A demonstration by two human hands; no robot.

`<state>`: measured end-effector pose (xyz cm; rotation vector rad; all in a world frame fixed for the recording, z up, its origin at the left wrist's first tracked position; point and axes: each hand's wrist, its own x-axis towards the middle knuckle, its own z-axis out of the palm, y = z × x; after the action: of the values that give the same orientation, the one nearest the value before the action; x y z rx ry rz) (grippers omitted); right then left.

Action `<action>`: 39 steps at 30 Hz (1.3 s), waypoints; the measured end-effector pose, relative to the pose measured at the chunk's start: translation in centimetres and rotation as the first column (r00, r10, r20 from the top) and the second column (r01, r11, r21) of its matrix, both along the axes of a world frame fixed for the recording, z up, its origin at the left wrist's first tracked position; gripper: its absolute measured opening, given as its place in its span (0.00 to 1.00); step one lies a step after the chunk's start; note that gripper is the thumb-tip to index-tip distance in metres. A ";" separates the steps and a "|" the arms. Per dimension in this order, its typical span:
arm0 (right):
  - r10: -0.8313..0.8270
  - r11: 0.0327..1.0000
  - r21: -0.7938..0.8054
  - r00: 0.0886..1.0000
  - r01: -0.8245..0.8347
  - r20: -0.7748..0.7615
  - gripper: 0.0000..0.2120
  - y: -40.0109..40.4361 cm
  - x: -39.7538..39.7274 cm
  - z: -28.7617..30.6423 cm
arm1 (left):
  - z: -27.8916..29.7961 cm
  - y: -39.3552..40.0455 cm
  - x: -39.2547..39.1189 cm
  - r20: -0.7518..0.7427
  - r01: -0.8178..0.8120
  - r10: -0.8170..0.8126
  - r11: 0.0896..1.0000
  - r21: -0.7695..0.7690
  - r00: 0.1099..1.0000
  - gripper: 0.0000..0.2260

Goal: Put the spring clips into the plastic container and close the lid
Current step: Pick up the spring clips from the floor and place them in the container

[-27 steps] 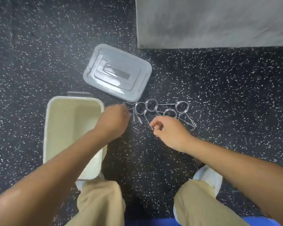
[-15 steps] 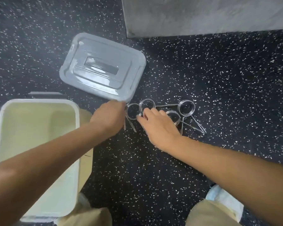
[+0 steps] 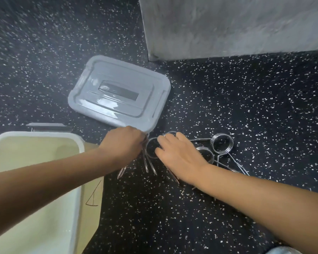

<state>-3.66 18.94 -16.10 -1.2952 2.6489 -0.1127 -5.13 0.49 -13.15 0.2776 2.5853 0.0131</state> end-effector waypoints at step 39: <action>-0.191 0.693 -0.184 0.424 0.697 0.885 0.06 1.8 1.3 10.0 | 12.0 -5.8 10.4 -0.031 -0.269 0.328 0.821 0.503 0.944 0.08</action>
<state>-2.32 20.74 -6.14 -0.2799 2.0158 -1.3020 5.26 -5.36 -1.16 0.0461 2.6763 0.8073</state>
